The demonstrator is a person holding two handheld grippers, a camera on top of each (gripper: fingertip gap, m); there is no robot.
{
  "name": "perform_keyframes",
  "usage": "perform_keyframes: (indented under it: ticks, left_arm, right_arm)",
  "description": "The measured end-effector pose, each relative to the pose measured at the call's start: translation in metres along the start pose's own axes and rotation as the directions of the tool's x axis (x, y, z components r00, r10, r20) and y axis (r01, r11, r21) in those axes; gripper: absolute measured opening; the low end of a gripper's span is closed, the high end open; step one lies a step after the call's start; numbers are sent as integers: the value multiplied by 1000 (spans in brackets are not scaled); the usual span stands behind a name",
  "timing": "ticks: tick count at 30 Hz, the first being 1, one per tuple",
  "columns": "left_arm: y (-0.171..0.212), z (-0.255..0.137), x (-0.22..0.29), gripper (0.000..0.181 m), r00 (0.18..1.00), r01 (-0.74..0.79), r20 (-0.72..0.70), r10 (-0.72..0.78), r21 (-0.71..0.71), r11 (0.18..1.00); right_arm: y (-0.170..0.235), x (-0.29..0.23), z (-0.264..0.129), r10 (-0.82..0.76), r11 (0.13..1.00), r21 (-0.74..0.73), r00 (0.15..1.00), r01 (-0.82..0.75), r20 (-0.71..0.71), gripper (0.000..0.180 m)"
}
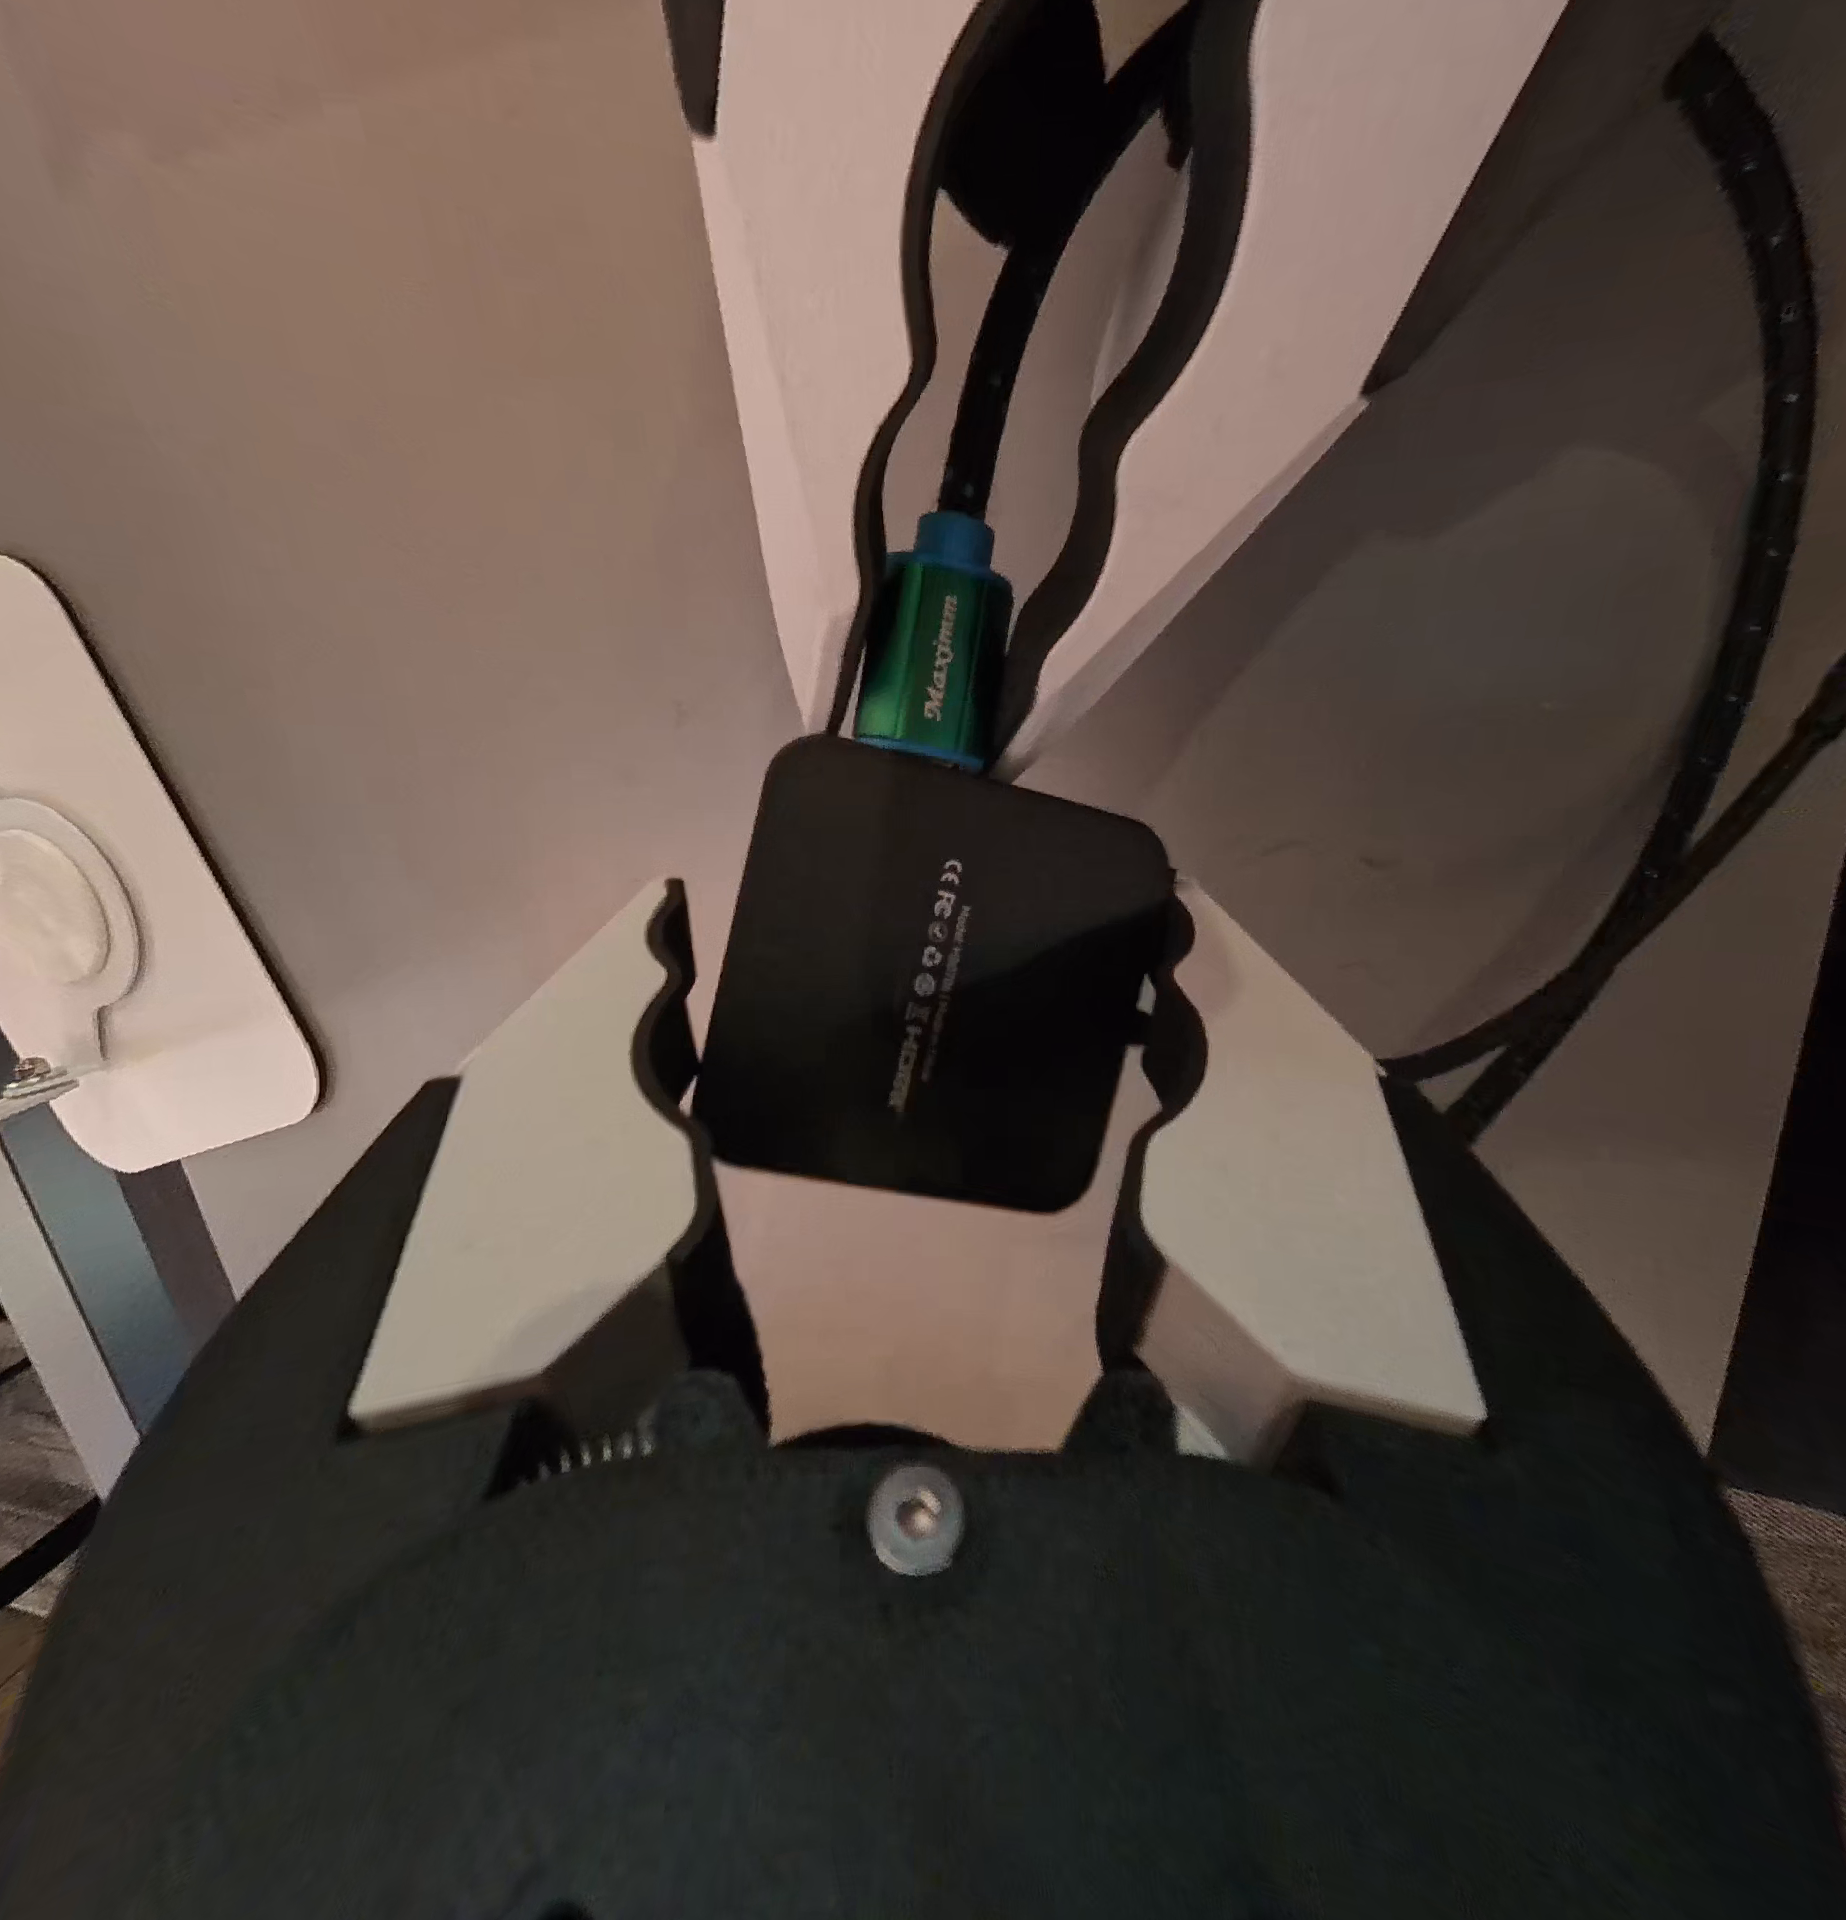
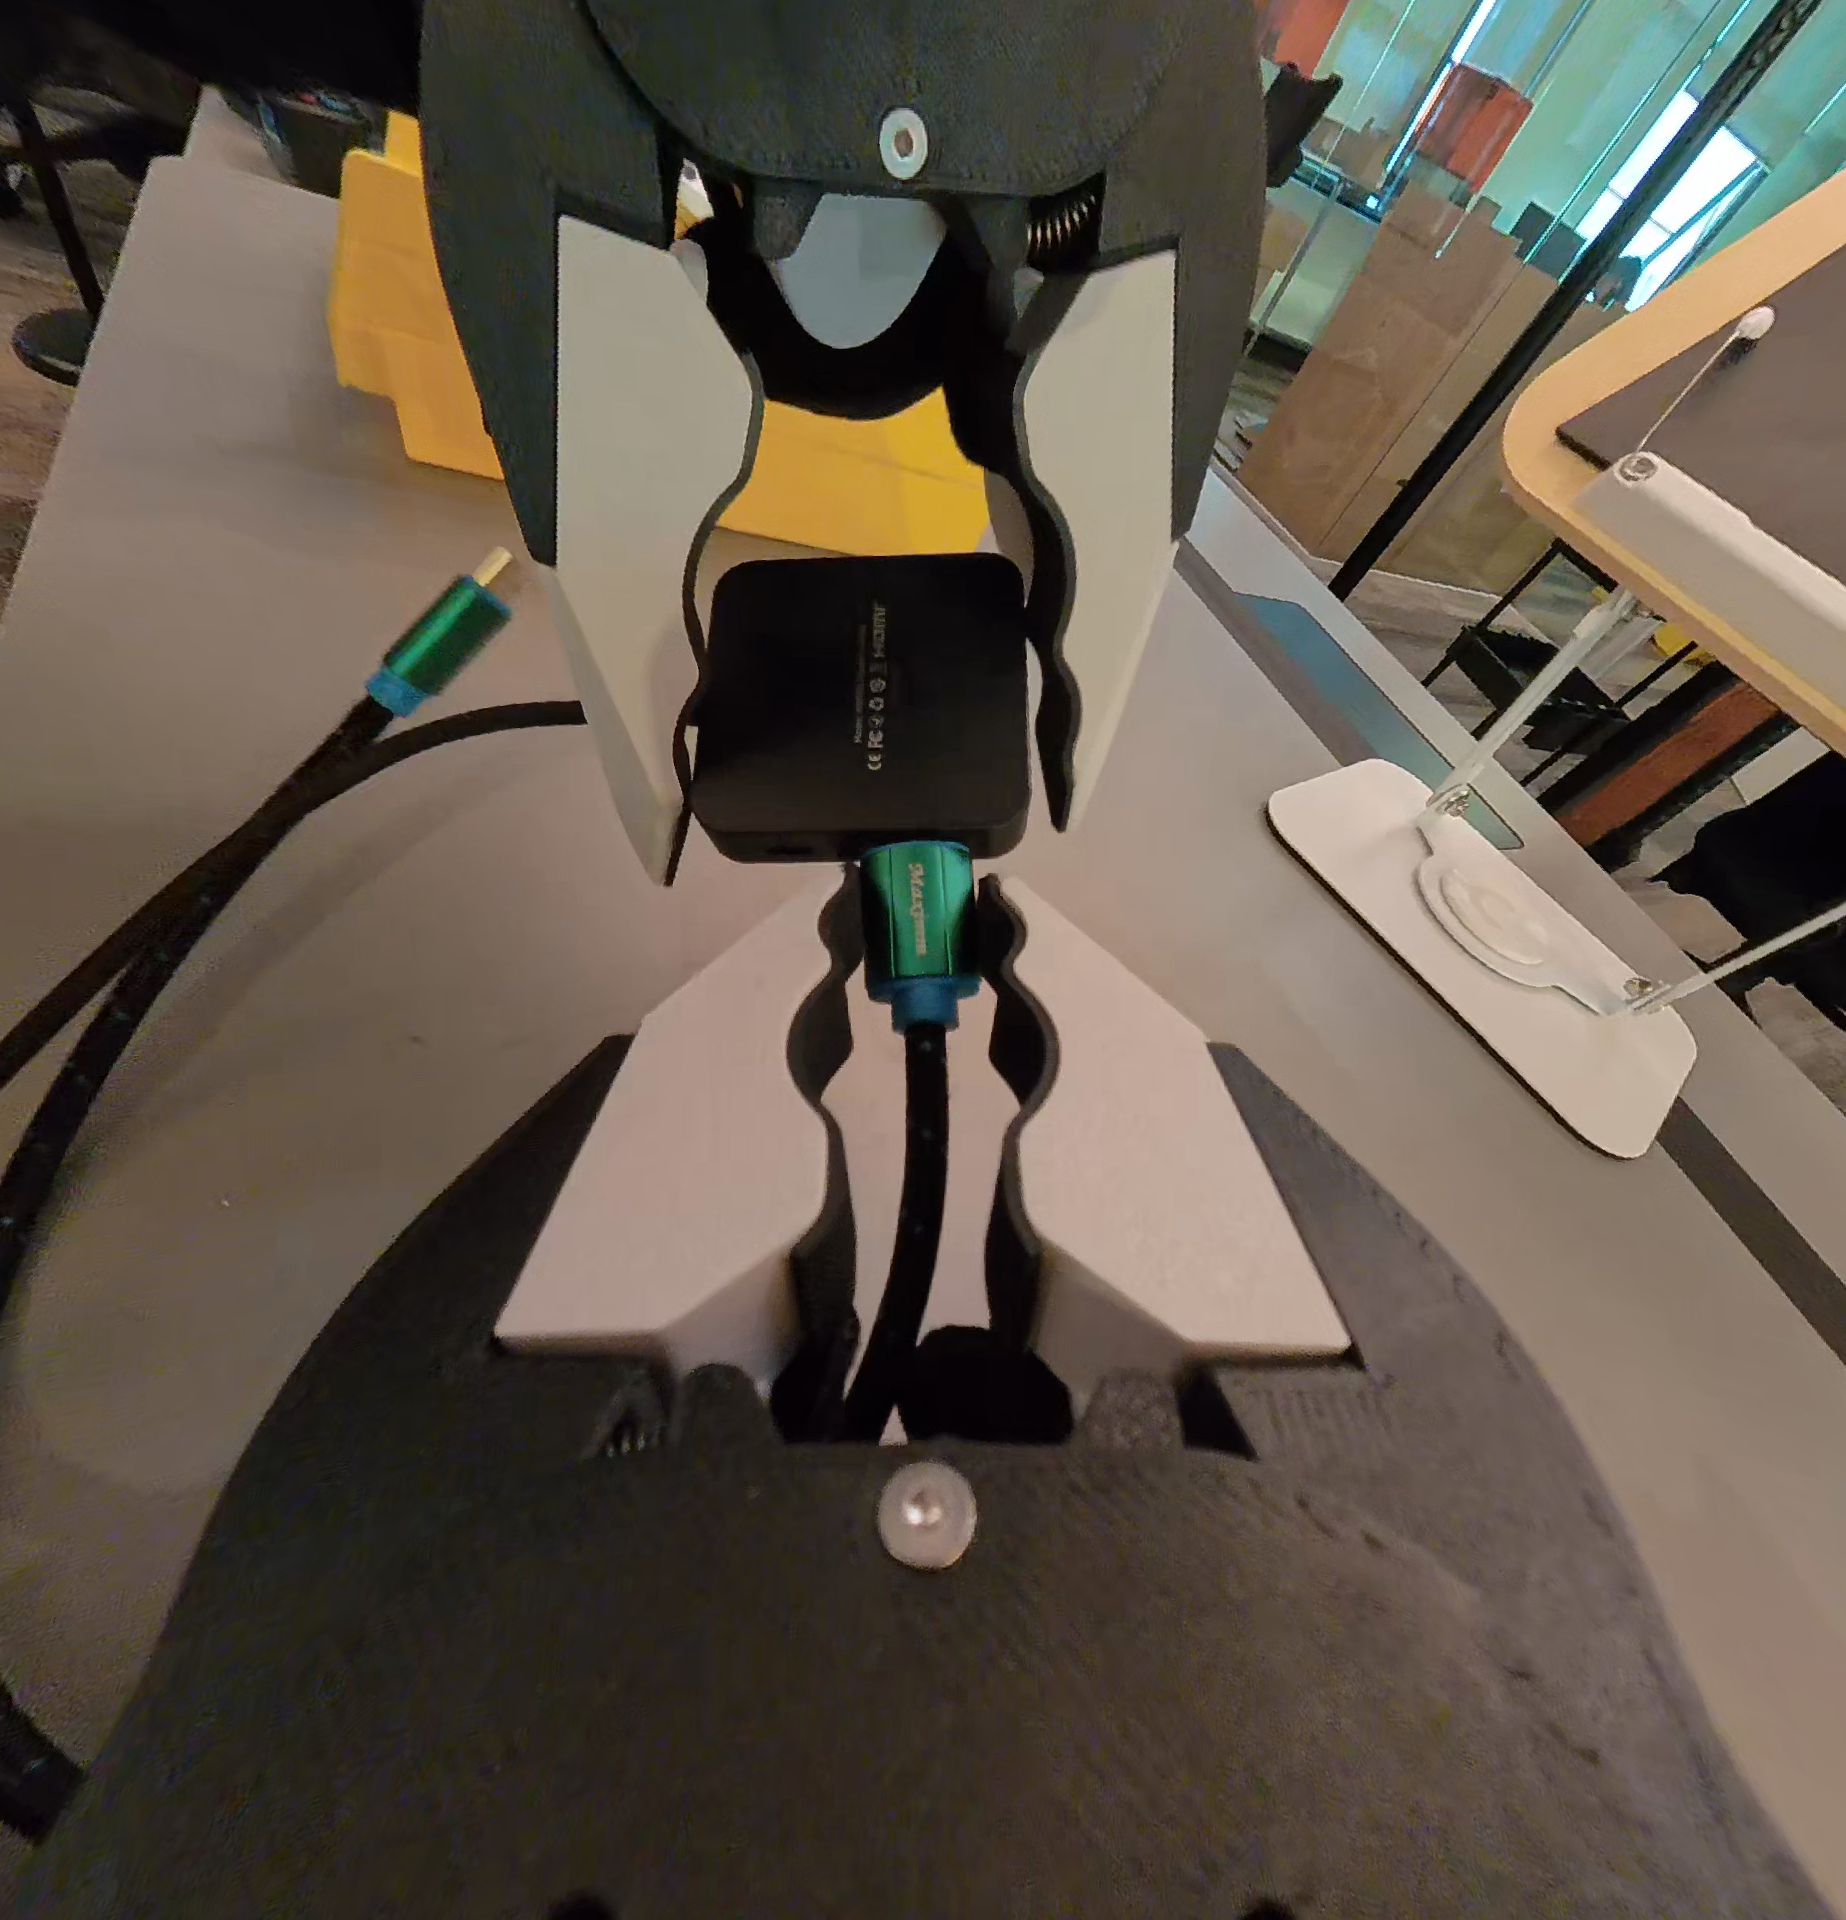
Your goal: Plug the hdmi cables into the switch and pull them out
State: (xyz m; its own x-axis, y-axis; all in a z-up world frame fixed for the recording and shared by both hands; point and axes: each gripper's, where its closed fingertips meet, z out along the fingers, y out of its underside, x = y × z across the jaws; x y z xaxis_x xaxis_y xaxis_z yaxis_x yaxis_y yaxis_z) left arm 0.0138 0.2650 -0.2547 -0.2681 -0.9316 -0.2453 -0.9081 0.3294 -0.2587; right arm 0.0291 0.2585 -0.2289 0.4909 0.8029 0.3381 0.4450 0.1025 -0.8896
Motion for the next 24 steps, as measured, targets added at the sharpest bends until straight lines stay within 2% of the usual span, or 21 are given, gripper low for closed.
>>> perform_keyframes:
  ticks: [11,15,24]
  left_arm:
    - [2,11,-4,106,995,-35,90,42,-84,996]
    - [6,19,-1,97,998,-22,51,26,-70,997]
    - [3,22,1,91,999,-42,28,43,-31,999]
  right_arm:
    - [-2,0,-1,37,999,-34,999,-37,17,18]
    - [-6,-3,-1,59,998,-27,998,-58,36,17]
    - [-10,-4,-4,137,990,10,987,-138,79,16]
